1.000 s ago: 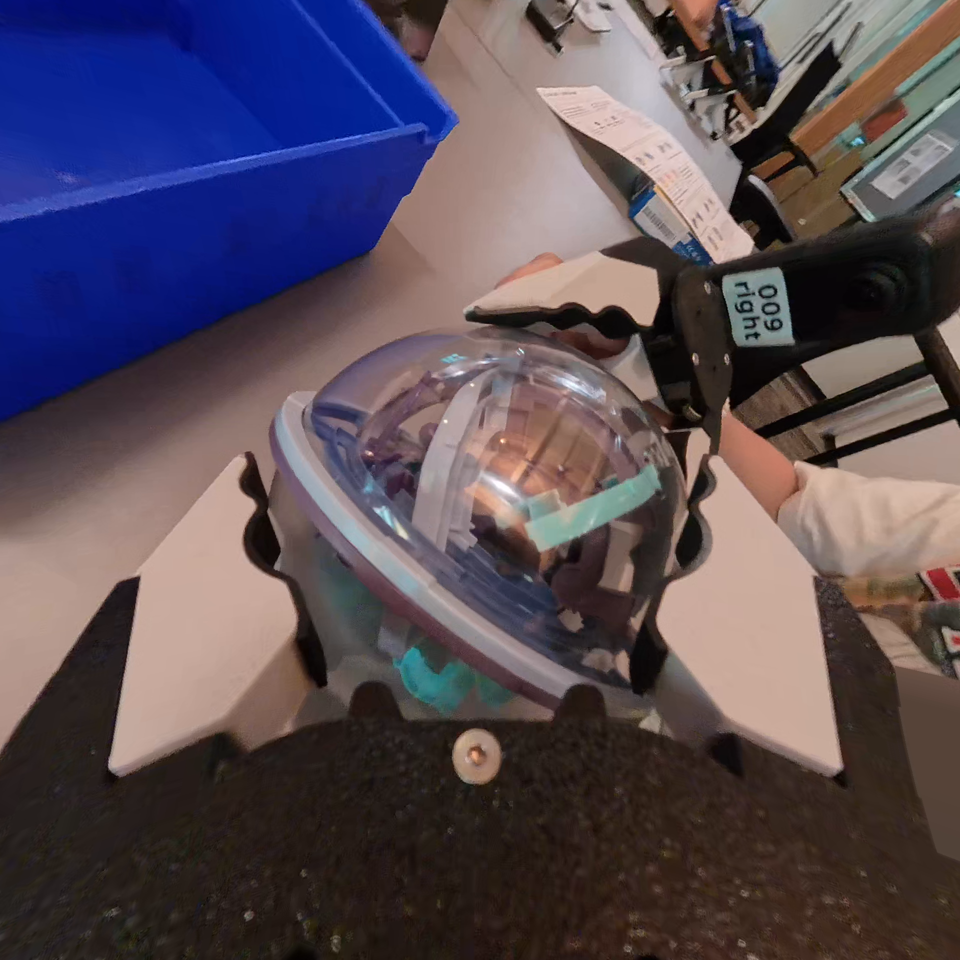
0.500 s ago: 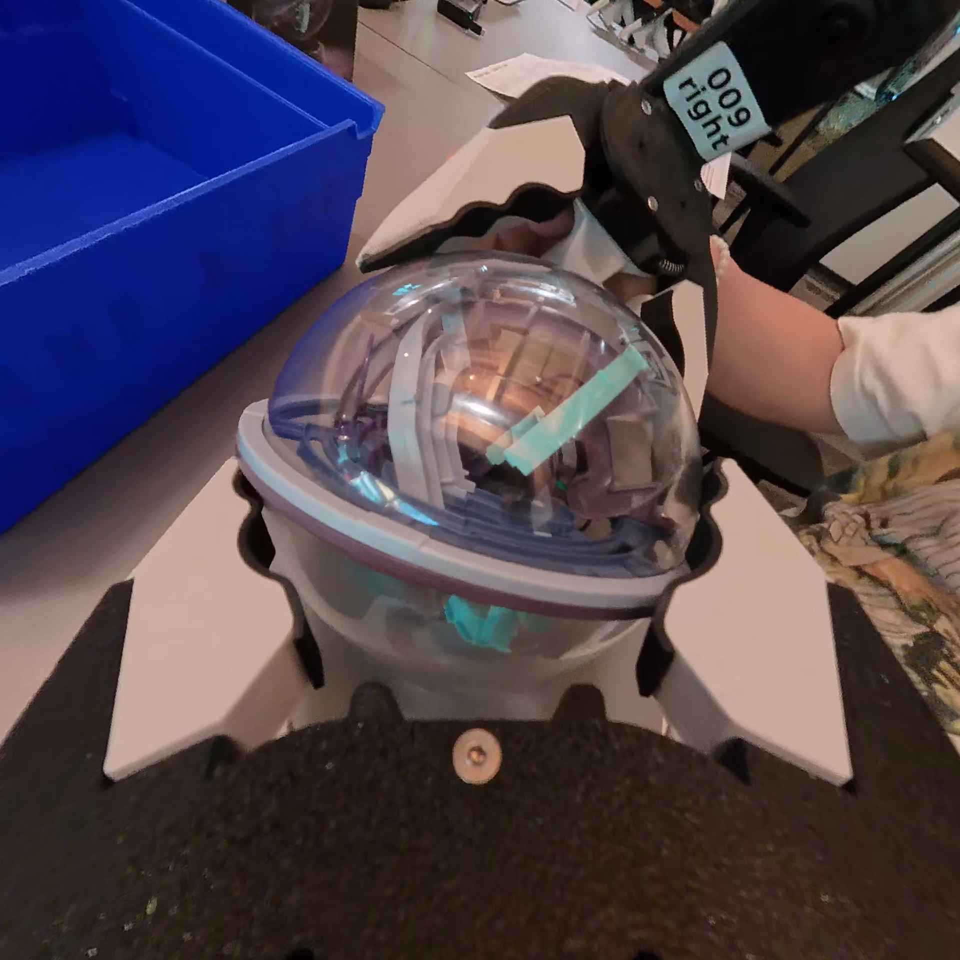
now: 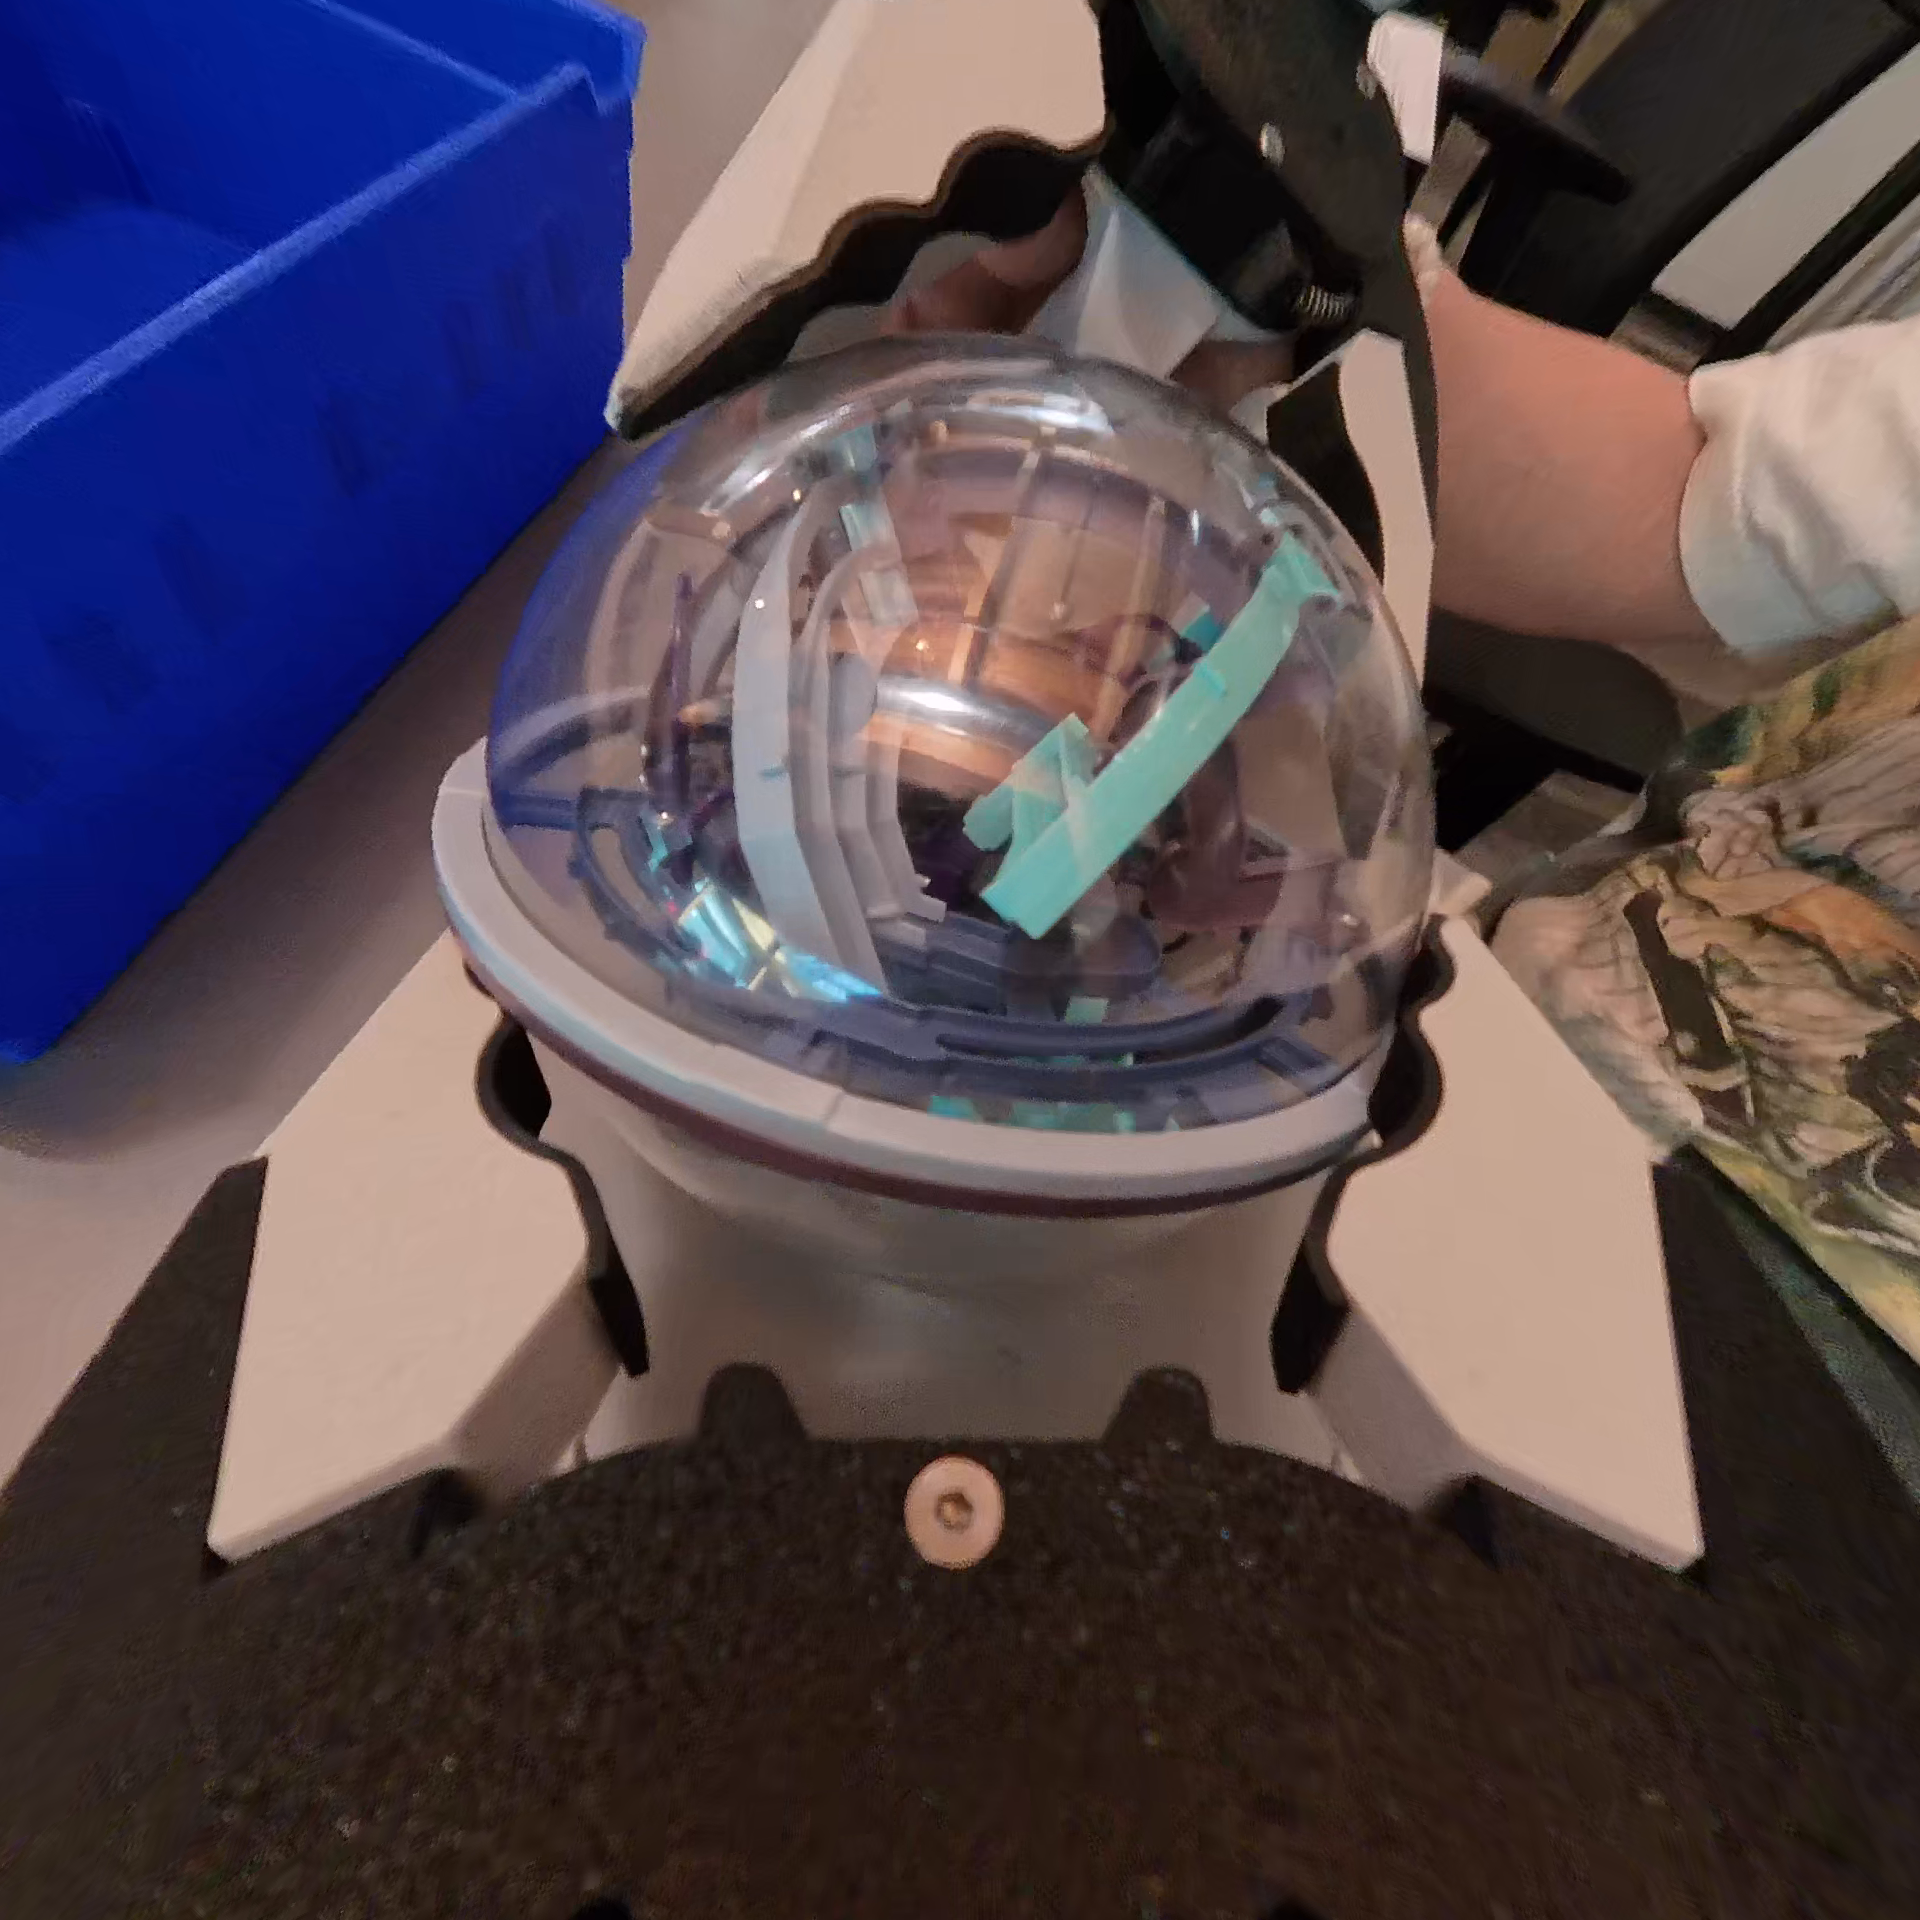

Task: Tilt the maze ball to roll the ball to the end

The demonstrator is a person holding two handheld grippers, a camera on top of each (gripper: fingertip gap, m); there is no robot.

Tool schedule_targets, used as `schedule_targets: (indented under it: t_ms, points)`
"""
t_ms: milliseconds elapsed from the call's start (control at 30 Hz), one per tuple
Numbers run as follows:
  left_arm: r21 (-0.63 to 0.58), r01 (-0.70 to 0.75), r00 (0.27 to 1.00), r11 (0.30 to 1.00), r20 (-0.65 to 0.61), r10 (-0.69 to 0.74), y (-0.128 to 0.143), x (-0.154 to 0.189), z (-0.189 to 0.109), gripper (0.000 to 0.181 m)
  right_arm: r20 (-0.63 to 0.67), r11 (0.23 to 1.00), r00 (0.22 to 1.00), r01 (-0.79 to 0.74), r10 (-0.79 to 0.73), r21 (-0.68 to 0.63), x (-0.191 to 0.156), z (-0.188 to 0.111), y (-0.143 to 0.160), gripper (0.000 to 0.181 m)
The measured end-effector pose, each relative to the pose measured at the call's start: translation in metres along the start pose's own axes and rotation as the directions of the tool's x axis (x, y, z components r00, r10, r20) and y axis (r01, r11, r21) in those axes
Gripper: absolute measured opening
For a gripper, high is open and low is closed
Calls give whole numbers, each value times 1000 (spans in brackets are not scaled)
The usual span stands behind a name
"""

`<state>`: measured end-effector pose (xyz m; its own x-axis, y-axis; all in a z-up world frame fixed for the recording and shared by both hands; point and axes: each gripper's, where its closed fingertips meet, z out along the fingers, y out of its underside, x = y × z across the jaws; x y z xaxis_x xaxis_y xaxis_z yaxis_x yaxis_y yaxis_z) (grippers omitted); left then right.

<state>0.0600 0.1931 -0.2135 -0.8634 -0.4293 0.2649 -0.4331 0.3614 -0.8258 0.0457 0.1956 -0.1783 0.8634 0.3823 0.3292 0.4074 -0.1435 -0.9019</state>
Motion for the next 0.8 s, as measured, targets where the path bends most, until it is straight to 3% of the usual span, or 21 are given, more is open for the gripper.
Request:
schedule_targets:
  t_ms: [233, 500, 800]
  points:
    - [-173, 15, 999, 985, -31, -21, 15, 1, -6, 156, 16, 1000, 1000, 14, -14, -23, -1, 4, -1, 146]
    - [-329, -75, 997, 941, -30, 69, 19, -1, -20, 156, 8, 994, 998, 57, -57, -88, 0, 6, 7, 143]
    - [-248, 113, 992, 962, -24, -123, 14, -1, -19, 157, -83, 987, 990, 105, -115, -122, -1, 16, 14, 153]
